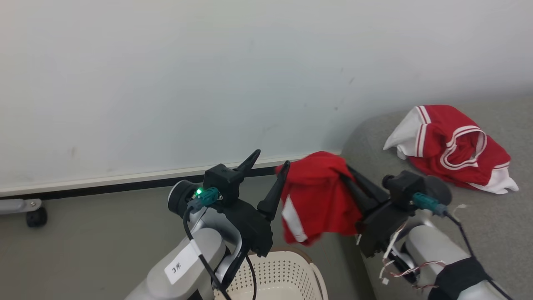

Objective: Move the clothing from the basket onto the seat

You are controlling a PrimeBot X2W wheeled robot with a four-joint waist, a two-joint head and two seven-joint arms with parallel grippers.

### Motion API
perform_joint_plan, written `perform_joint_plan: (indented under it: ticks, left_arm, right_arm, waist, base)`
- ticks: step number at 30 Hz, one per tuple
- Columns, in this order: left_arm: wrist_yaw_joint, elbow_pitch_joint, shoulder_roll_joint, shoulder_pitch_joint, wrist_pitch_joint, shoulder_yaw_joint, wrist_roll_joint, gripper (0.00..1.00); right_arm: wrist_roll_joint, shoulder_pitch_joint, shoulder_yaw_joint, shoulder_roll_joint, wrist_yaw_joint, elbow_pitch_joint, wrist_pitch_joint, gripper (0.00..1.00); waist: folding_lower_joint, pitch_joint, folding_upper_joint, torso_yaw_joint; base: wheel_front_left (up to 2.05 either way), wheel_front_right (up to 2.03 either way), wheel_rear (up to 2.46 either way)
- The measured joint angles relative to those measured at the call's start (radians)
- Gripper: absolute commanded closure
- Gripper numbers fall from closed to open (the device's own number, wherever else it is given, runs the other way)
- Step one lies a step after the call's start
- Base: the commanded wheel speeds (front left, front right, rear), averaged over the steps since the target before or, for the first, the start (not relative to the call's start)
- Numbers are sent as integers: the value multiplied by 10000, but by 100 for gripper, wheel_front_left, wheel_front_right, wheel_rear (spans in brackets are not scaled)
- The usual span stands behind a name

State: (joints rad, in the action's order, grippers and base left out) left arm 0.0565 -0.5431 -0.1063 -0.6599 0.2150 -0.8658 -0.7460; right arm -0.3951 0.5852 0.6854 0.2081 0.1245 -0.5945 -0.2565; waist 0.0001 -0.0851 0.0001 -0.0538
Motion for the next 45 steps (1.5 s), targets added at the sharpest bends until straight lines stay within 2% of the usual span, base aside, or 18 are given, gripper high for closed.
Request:
perform_joint_plan:
  ticks: [9, 17, 30, 42, 45]
  left_arm:
    - [115, 203, 17, 616, 169, 8, 0, 0]
    - [198, 456, 111, 1075, 261, 10, 4, 0]
    - [316, 686, 324, 1207, 291, -186, 245, 0]
    - [401, 995, 353, 1145, 339, -525, 809, 0]
    - [405, 1091, 140, 1030, 336, -625, 1057, 0]
  right_arm:
    - [-12, -105, -587, 951, -19, 445, 0, 100]
    - [13, -588, -932, 1699, -253, 1053, 0, 100]
    - [54, -672, -1549, 2514, -470, 1891, -2, 100]
    - [-23, 174, -2153, 2980, -500, 2132, 0, 100]
    - [-77, 755, -2399, 3056, -550, 2130, 2, 100]
  waist:
    - [0, 32, 0, -843]
    - [0, 69, 0, -1803]
    - [-1, 407, 0, -3418]
    - [0, 1501, 0, -3638]
    - [0, 1860, 0, -3562]
  base:
    - [0, 0, 0]
    - [0, 0, 0]
    - [0, 0, 0]
    - [0, 0, 0]
    - [0, 0, 0]
